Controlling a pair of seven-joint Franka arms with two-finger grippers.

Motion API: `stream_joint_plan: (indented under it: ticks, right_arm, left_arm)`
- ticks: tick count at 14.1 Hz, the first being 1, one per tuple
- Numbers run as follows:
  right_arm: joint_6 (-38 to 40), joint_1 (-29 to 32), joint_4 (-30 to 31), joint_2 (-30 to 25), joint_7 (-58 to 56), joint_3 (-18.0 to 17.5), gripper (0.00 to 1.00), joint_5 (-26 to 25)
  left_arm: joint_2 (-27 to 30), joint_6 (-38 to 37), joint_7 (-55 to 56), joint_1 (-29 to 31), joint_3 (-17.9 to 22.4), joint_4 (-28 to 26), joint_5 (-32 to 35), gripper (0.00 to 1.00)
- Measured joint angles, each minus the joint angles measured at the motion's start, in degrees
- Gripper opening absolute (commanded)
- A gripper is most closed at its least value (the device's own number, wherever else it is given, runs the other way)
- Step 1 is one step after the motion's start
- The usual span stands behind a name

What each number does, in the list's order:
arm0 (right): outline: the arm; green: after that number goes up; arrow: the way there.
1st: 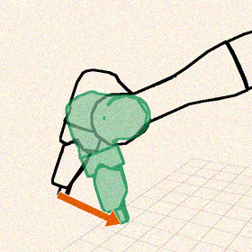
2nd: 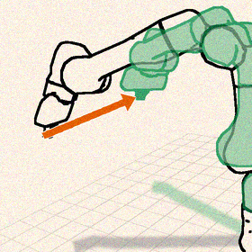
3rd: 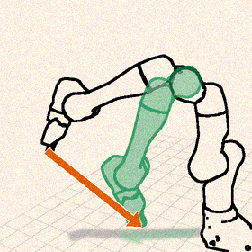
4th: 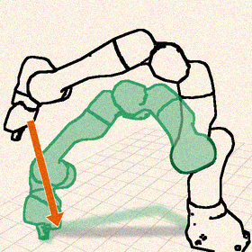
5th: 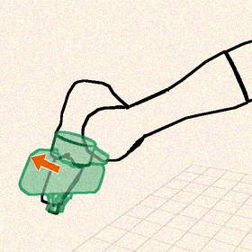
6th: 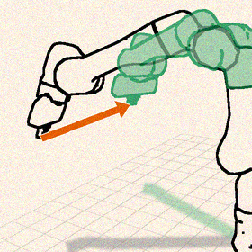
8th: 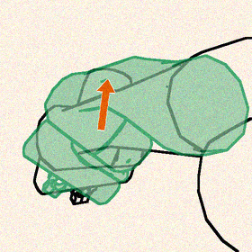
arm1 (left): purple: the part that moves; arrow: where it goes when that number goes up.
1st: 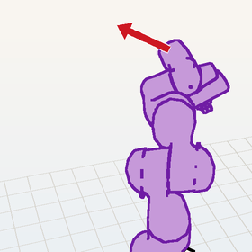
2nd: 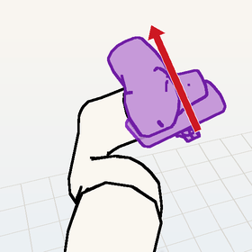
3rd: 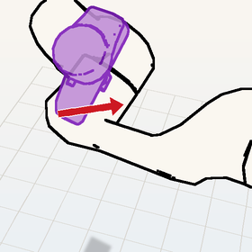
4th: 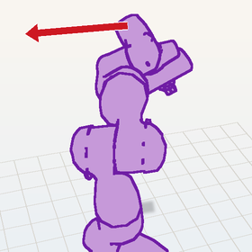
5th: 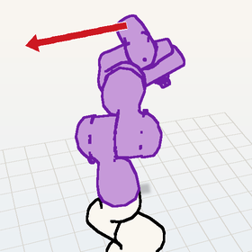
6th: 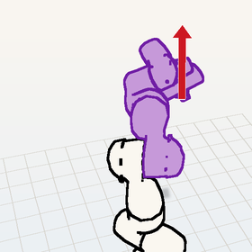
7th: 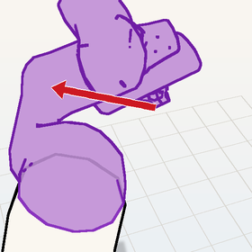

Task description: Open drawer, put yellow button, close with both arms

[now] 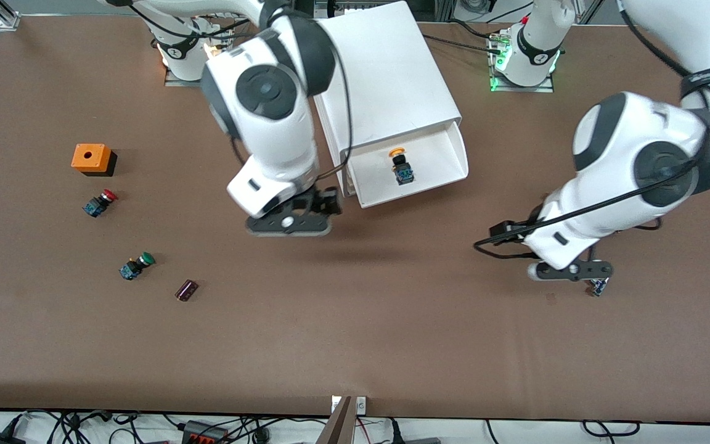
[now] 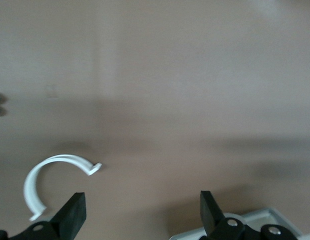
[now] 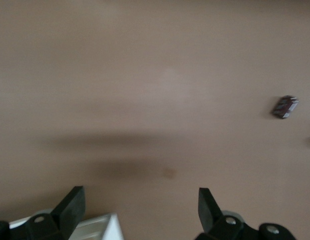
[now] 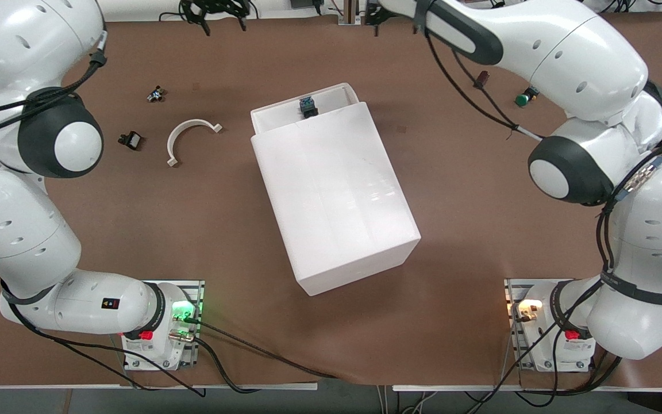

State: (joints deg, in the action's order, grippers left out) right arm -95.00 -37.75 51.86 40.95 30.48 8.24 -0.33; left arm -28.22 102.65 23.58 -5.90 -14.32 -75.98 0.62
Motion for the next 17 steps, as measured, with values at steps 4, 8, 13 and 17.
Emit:
stream_joint_plan:
  ticks: [4, 8, 13, 17]
  right_arm:
    - [1.40, 9.11, 1.27, 0.02, -9.21, 0.33, 1.00, -0.01]
    - [3.56, 15.66, 1.27, -0.14, -16.33, 0.29, 1.00, 0.05]
    - [4.11, 19.90, 2.79, -2.38, -16.44, 0.30, 1.00, 0.76]
    - [1.91, 26.51, 11.23, -9.32, -17.45, -0.77, 1.00, 1.86]
  left_arm:
    - [-0.15, 8.41, 6.90, -5.01, -0.06, -5.76, 0.00, 1.00]
    - [-0.15, 13.09, 15.16, -9.79, -0.15, -10.77, 0.00, 1.00]
    - [0.18, 16.53, 21.04, -14.42, -0.35, -16.40, 0.00, 1.00]
    - [3.31, 16.57, 23.95, -14.90, -2.33, -21.22, 0.01, 1.00]
